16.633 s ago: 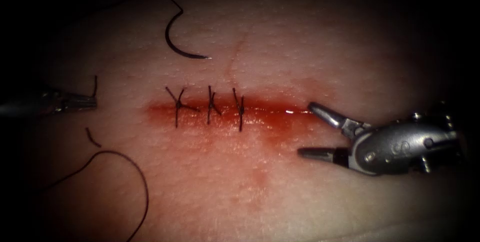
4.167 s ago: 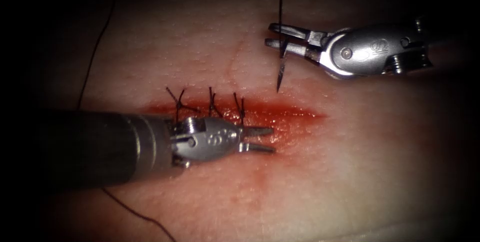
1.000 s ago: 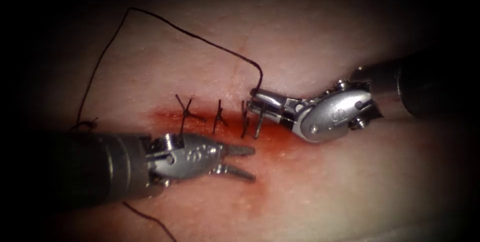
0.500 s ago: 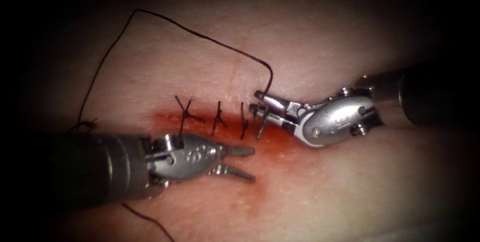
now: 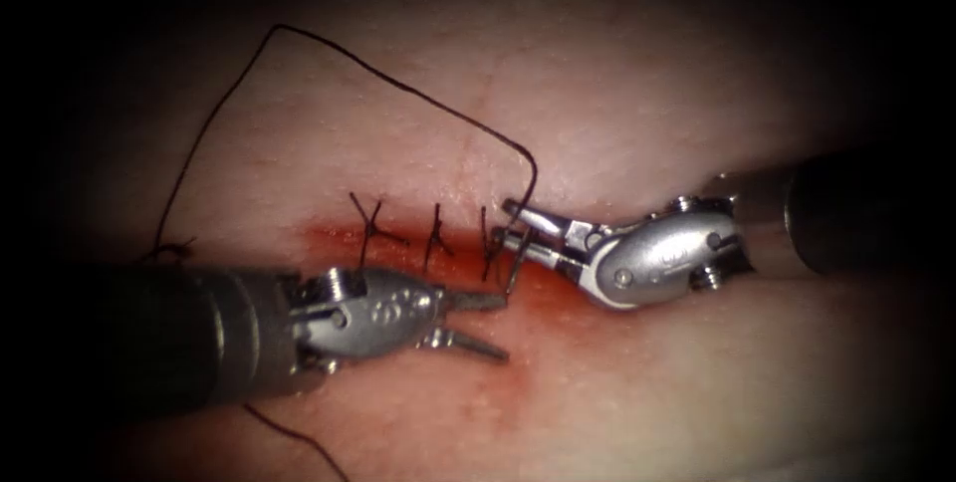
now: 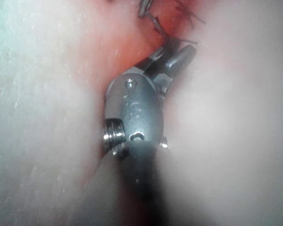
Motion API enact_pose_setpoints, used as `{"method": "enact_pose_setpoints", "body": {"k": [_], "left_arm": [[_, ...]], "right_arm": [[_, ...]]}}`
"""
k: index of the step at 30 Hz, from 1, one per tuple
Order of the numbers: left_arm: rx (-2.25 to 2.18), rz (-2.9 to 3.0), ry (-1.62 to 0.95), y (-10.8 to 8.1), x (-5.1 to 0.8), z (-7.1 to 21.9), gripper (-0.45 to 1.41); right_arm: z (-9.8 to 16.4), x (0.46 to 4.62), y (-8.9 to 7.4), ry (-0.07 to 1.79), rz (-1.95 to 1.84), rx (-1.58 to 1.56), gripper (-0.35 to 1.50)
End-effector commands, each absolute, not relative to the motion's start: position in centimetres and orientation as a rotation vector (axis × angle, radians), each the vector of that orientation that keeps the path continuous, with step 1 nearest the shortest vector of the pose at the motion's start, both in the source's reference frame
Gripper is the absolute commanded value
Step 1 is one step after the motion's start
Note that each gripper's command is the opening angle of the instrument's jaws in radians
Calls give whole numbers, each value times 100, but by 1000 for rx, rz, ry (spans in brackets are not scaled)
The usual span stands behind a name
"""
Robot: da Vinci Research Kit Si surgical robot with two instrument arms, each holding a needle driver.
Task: Wound Closure
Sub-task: Insert the needle through the skin above the incision with the right end-effector.
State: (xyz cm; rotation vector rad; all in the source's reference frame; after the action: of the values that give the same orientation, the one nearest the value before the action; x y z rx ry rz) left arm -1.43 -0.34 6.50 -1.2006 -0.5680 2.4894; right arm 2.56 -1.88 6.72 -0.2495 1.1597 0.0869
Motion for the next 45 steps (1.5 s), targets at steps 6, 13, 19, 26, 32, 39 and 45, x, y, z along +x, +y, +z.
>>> {"method": "enact_pose_setpoints", "body": {"k": [6,13,19,26,32,39,45], "left_arm": [[-1200,2490,-568,-34,-149,656,15],[-1191,2482,-556,-28,-166,661,20],[-1194,2480,-543,-25,-168,675,20],[-1177,2501,-544,-30,-168,685,20],[-1149,2529,-555,-34,-168,694,20],[-1126,2553,-562,-37,-168,701,24],[-1123,2555,-564,-38,-168,701,24]], "right_arm": [[679,260,-192,1143,112,-232,-35],[642,262,-148,1236,239,-310,-35],[632,264,-122,1288,247,-286,-35],[636,267,-99,1323,273,-218,-35],[627,267,-85,1332,278,-195,-35],[614,268,-63,1337,292,-164,-35],[608,268,-50,1351,311,-168,-35]]}}
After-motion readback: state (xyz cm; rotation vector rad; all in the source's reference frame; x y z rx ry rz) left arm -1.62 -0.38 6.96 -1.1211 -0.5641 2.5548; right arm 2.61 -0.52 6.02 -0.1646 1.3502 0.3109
